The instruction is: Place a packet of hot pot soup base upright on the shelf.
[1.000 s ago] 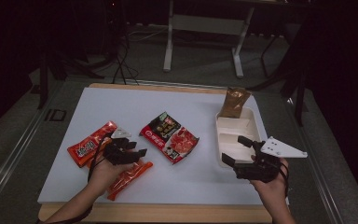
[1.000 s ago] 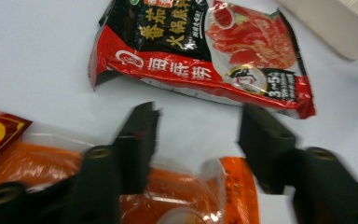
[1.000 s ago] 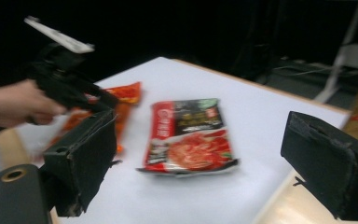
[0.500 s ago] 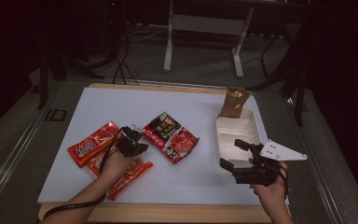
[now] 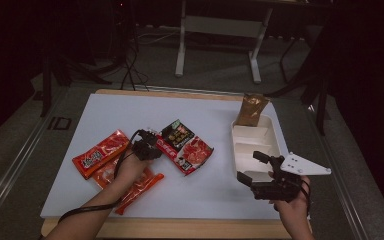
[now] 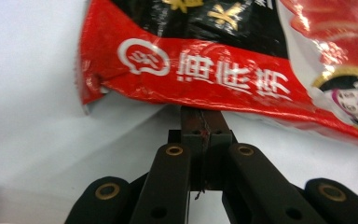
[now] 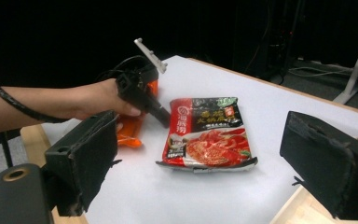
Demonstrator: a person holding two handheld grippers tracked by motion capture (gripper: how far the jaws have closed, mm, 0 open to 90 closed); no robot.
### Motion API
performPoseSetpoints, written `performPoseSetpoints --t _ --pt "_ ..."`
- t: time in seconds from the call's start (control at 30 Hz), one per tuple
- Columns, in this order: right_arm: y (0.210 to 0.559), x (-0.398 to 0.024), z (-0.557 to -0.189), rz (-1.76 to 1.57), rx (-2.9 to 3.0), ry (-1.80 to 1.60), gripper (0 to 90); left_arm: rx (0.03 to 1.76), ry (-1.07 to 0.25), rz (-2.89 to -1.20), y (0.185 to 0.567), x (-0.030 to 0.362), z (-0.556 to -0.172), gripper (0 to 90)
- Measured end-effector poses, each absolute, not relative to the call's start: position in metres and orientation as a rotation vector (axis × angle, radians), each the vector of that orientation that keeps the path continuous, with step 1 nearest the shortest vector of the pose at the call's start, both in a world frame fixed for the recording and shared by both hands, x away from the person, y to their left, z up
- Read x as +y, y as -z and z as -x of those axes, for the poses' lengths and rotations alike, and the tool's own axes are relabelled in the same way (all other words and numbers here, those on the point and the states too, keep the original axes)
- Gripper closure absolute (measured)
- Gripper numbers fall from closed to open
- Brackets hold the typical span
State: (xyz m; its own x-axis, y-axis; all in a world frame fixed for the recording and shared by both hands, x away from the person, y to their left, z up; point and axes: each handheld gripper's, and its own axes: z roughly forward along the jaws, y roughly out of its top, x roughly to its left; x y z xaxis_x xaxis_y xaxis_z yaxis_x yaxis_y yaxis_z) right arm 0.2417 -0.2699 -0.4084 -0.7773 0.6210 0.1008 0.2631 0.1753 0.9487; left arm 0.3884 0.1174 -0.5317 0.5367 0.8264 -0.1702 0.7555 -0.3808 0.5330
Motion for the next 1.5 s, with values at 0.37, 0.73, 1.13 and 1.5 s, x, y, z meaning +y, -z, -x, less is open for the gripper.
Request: performPoseSetpoints --t 0.37,0.73,1.13,1.5 --pt "0.419 -0.269 -0.242 -0.862 2.161 -1.634 12.3 1.268 -0.184 -2.210 0.530 0.113 -0.412 89.7" --pt "0.427 -0.264 -0.242 -0.823 2.214 -1.587 13.3 1.236 -0.165 -2.195 0.534 0.110 -0.433 89.8" --pt "0.430 -0.266 -0.242 -0.837 2.208 -1.630 13.5 1.195 -0.215 -2.211 0.537 0.098 -0.445 89.7" --pt "0.430 -0.266 -0.243 -0.806 2.209 -1.624 13.6 1.160 -0.224 -2.230 0.537 0.086 -0.459 89.7"
